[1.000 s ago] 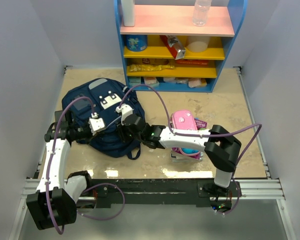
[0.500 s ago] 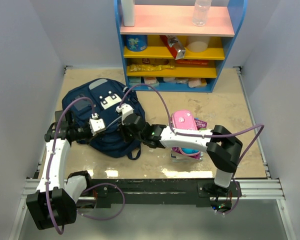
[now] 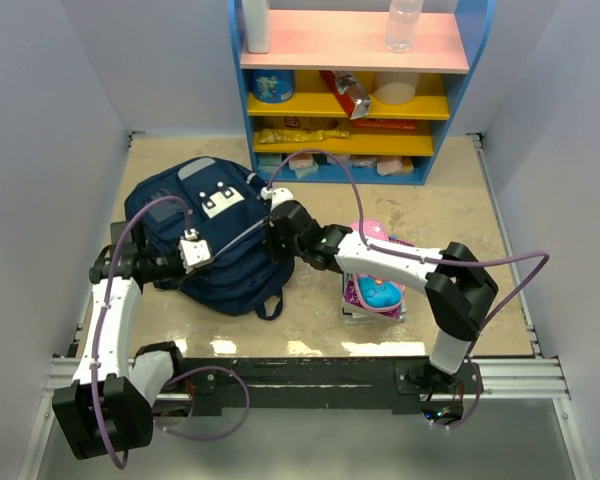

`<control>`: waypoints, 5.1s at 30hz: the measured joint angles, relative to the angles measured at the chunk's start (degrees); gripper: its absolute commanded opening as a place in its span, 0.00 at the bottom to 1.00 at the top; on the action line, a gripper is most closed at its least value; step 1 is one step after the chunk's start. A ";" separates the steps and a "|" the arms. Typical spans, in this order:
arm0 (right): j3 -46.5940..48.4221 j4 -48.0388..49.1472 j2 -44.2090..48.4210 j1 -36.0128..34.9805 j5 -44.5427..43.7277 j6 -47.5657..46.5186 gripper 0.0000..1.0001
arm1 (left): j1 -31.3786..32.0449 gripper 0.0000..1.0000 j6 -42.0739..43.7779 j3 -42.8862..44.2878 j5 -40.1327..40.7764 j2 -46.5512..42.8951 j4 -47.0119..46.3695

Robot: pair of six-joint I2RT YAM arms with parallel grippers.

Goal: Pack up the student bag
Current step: Zip the student bag at the center of the board, then unzip the student bag at the center of the board.

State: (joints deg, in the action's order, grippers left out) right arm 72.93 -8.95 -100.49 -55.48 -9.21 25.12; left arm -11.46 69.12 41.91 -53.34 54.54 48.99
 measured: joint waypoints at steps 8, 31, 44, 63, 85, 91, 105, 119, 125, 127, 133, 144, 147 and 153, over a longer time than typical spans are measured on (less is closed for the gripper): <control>3.06 -5.73 -1.81 4.28 0.02 0.72 0.00 | 0.00 0.00 2.38 0.28 0.22 0.00 1.27; 1.46 -2.54 -3.32 9.07 1.90 -4.92 0.00 | -0.13 0.98 1.73 7.87 0.11 0.85 7.61; -4.66 -0.22 1.90 5.97 5.07 -4.55 0.00 | 18.64 1.00 -40.94 -1.31 1.92 -2.49 -30.99; -4.04 -0.76 3.17 -3.69 11.39 1.01 0.00 | 29.88 1.00 -32.33 -8.09 16.59 -4.35 -25.92; -3.21 -3.39 3.21 -2.97 13.09 0.48 0.00 | 32.13 0.00 -26.38 -11.91 22.47 -5.81 -25.35; 1.27 -6.05 0.79 0.00 16.81 -2.69 0.00 | 32.04 0.00 -23.61 -10.38 21.64 -5.25 -23.02; 13.29 -11.28 -9.14 3.17 23.30 -7.19 0.00 | 31.19 0.00 -16.96 -9.49 22.29 -4.66 -18.62; 13.27 -1.75 -5.25 9.53 11.32 -5.44 0.55 | 31.67 0.00 -16.04 -6.99 19.12 -3.34 -9.79; 4.52 2.36 4.28 11.78 9.01 0.55 0.48 | 31.69 0.00 -16.52 -6.49 19.50 -4.74 -7.91; 0.13 4.33 6.78 11.56 9.25 2.40 0.47 | 31.74 0.00 -16.85 -6.05 19.56 -5.49 -6.93; -7.56 6.75 6.10 11.23 13.64 6.43 0.46 | 31.76 0.00 -17.73 -2.64 19.47 -3.13 -3.91; -7.61 17.18 -2.03 11.23 20.06 16.31 0.43 | 31.76 0.00 -18.58 -2.40 19.34 -1.86 -3.76; -6.73 18.75 -5.44 11.23 21.73 19.17 0.42 | 31.76 0.00 -18.62 -2.40 19.23 -1.86 -3.93; -4.22 18.27 -10.01 11.15 22.40 24.09 0.41 | 31.76 0.00 -18.82 -2.43 19.08 -1.99 -4.17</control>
State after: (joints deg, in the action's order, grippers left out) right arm 68.71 9.32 -110.50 -44.34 13.19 49.21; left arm 20.29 50.30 39.48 -34.26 52.56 44.82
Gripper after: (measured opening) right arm 0.417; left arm 0.077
